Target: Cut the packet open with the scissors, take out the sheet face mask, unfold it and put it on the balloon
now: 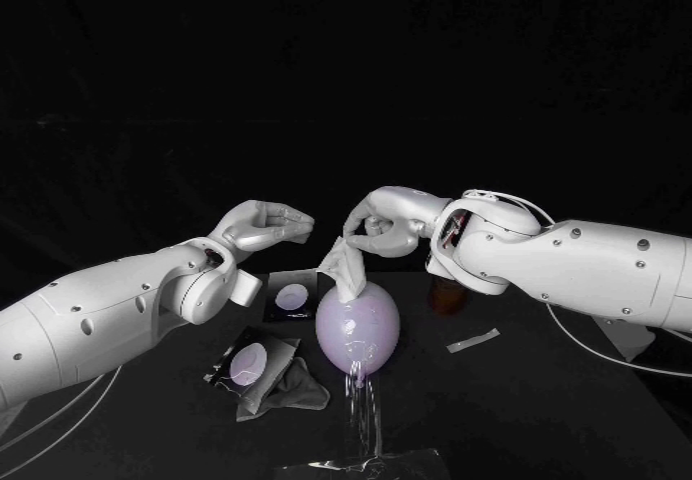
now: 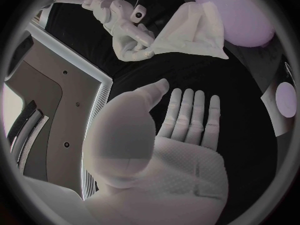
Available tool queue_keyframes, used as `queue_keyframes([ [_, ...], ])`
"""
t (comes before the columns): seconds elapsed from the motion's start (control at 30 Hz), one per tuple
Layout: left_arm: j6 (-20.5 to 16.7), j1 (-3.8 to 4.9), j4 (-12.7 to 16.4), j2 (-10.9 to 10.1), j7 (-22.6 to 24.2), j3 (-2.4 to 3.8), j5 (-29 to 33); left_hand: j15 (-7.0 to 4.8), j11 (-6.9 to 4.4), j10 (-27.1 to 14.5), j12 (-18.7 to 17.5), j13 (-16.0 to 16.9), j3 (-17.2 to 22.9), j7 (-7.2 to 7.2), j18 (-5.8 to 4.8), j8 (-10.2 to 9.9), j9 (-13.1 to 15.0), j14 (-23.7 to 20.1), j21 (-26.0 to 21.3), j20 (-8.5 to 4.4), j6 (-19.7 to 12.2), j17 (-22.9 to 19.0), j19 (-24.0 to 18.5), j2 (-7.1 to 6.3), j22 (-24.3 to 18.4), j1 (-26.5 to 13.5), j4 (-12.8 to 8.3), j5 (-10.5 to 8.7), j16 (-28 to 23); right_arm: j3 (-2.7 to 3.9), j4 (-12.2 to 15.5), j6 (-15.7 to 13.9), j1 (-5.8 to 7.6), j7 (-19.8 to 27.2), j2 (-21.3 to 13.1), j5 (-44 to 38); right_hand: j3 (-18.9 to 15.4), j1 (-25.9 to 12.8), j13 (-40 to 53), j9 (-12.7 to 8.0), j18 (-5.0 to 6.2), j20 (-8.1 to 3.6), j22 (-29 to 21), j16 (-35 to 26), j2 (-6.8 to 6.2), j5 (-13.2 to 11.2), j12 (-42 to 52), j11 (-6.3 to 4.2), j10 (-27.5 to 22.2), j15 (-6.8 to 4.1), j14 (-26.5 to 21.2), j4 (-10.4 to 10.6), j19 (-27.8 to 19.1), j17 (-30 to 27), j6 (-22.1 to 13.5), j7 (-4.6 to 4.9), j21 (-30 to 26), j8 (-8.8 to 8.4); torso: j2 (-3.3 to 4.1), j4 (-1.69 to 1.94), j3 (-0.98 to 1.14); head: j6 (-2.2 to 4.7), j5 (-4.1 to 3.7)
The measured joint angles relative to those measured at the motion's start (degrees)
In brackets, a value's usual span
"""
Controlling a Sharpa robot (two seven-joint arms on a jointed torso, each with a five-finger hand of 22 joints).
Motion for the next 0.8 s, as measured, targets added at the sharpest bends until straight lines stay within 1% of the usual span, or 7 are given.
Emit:
queue_keyframes([
  [0.2,2.8,0.02,0.7,-0.1,2.8,0.02,2.0,0.22,0.09,1.5,-2.5,0.0,-1.0,-0.01,0.01,-0.9,-0.2,0.8,-1.7,-0.01,0.0,-1.2,1.0,0.00,-1.6,0.0,0.6,0.00,-4.1,0.00,0.2,-0.1,1.29,-1.3,0.1,-7.9,0.0,0.0,0.1,0.0,0.00,-0.05,0.0,0.0,0.00,0.0,0.3,0.00,0.0,0.01,0.0,0.0,0.0,0.0,0.0,0.05,0.2,0.00,-0.03,0.00,-0.02,0.22,-0.15],
  [0.27,3.8,0.02,0.9,0.0,3.5,0.02,2.5,0.76,0.38,1.8,-3.7,0.0,-1.7,-0.01,0.00,-1.6,-0.4,0.3,-2.7,0.00,0.0,-1.6,1.4,0.00,-2.4,0.0,0.8,0.00,-6.2,0.01,0.2,-0.1,1.51,-1.7,0.2,-9.7,0.0,0.0,0.1,0.0,0.00,-0.05,0.0,0.0,-0.01,0.0,0.3,0.00,0.0,0.01,0.0,0.0,0.0,0.0,0.0,0.05,0.3,0.00,-0.04,-0.01,-0.03,0.27,-0.12],
  [0.33,5.2,0.02,1.0,0.0,4.2,0.04,3.0,1.15,0.52,1.7,-4.5,0.0,-2.1,-0.03,0.00,-1.8,-0.4,-0.1,-3.3,0.00,0.0,-1.6,1.4,0.00,-2.8,0.0,1.1,0.00,-7.5,0.01,0.3,-0.2,1.66,-2.1,0.3,-11.7,0.0,0.0,0.2,0.0,0.00,-0.05,0.0,0.0,-0.01,0.0,0.3,-0.19,0.2,0.01,0.0,0.0,0.0,0.0,0.0,0.05,0.3,0.00,-0.04,-0.02,-0.03,0.31,-0.05],
  [0.43,7.0,0.03,1.2,0.0,4.9,0.04,3.6,1.15,0.81,1.8,-5.1,0.0,-3.2,-0.15,0.00,-2.1,-0.5,-0.1,-3.8,0.00,-0.1,-1.6,1.4,-0.20,-3.2,-1.0,1.9,0.00,-8.4,0.01,0.5,-0.4,1.78,-2.6,0.5,-13.7,0.0,0.0,0.2,0.0,0.00,-0.05,0.0,0.2,-0.02,0.0,0.6,-0.20,0.2,0.01,0.0,0.0,0.0,0.0,0.0,0.05,0.3,0.00,-0.04,-0.02,-0.01,0.38,0.00],
  [0.5,8.4,0.06,1.4,0.0,5.1,0.04,3.9,1.16,0.81,1.8,-5.4,0.0,-4.2,-0.15,-0.87,-2.2,-0.5,0.3,-4.1,0.00,-0.1,-1.6,1.4,-0.50,-3.5,-1.9,2.6,0.00,-8.8,0.01,0.5,-0.6,1.83,-2.9,0.6,-15.1,0.0,-0.2,0.2,0.0,0.00,-0.05,0.0,0.2,-0.16,0.0,0.6,-0.20,0.2,0.01,0.0,0.0,0.0,0.0,0.0,0.04,0.3,0.00,-0.04,-0.02,0.00,0.46,0.01],
  [0.6,10.0,0.11,1.7,0.1,5.2,0.04,4.1,0.74,0.59,2.0,-6.5,0.0,-5.8,-0.14,-0.88,-2.6,-0.5,1.8,-4.7,0.00,-0.1,-1.4,2.2,-0.63,-4.1,-2.6,3.6,0.00,-9.8,0.01,0.6,-1.0,1.90,-3.3,0.6,-16.6,0.0,-0.2,0.3,0.0,0.00,-0.05,0.0,0.2,-0.17,-0.1,0.6,-0.20,0.2,0.01,0.0,0.0,0.0,0.0,0.0,0.04,0.3,0.00,-0.03,0.01,0.00,0.54,0.07],
  [0.8,11.1,0.20,1.3,1.0,4.8,0.04,4.0,1.23,0.82,1.8,-8.6,0.0,-8.3,-0.12,-0.88,-4.4,-0.9,2.7,-5.7,0.00,-1.2,-1.4,3.2,-0.14,-5.2,-2.1,4.5,0.00,-12.4,0.01,1.2,-1.6,1.95,-3.8,0.6,-18.3,0.0,-0.3,0.3,0.0,0.00,-0.04,0.0,0.2,-0.32,-0.1,0.6,-0.19,0.2,0.01,0.0,0.0,0.0,0.0,0.0,0.04,0.3,0.00,-0.02,0.01,0.00,0.64,0.29],
])
